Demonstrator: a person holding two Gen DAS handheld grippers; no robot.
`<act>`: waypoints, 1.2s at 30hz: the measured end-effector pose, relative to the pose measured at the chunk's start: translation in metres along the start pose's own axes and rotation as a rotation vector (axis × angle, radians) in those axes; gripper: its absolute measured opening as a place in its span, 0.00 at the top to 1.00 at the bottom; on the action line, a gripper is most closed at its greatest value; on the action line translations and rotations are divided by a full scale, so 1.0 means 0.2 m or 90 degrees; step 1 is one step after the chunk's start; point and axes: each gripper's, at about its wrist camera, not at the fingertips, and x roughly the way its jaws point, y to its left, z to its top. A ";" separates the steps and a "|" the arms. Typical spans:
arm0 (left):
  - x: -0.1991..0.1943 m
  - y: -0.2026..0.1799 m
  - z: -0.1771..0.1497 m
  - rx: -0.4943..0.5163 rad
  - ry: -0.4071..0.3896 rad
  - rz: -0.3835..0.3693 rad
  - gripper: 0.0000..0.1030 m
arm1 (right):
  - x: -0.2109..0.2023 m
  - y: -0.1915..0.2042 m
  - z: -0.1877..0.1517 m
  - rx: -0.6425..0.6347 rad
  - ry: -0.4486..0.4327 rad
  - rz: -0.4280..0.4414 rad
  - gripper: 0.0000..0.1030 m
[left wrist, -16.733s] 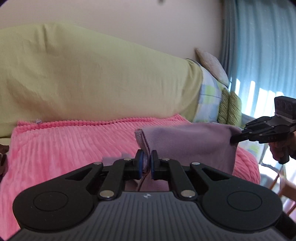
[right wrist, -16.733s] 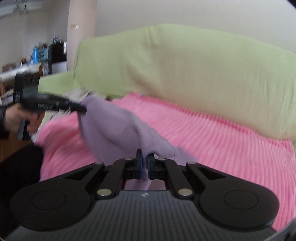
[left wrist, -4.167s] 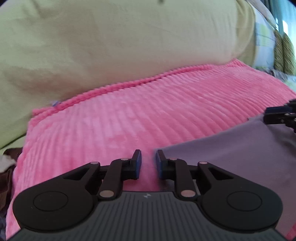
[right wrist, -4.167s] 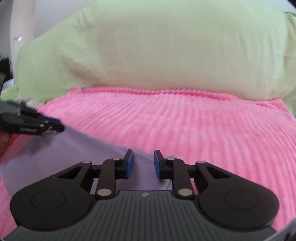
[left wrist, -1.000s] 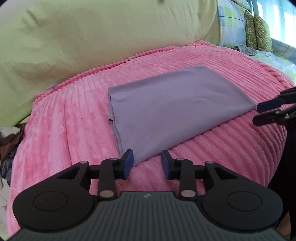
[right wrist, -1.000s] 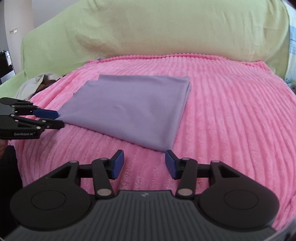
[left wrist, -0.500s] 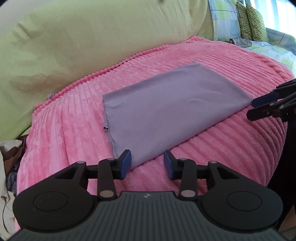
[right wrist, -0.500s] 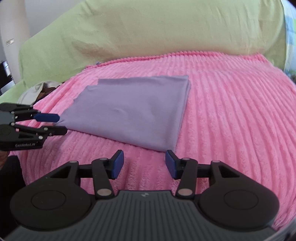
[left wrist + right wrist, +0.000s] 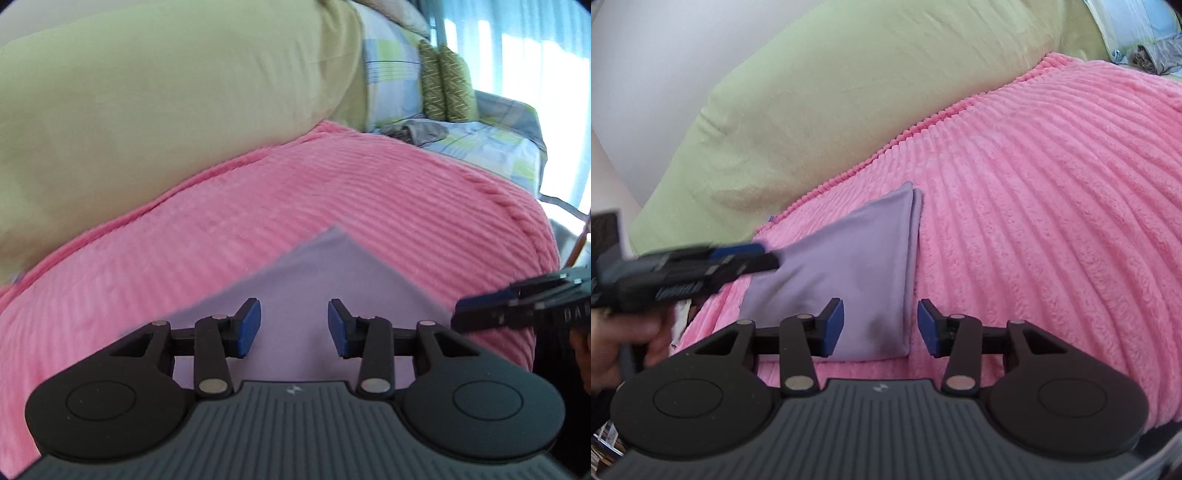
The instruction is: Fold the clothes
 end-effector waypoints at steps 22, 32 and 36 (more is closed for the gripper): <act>0.23 0.17 -0.01 -0.011 0.005 0.090 0.54 | 0.47 -0.09 0.39 -0.007 -0.007 0.025 0.78; 0.26 0.14 -0.07 -0.003 0.011 0.062 0.54 | 0.49 -0.14 0.39 0.044 -0.010 0.022 0.82; 0.27 0.15 -0.09 -0.013 0.010 0.057 0.53 | 0.52 -0.18 0.40 0.062 -0.005 0.027 0.84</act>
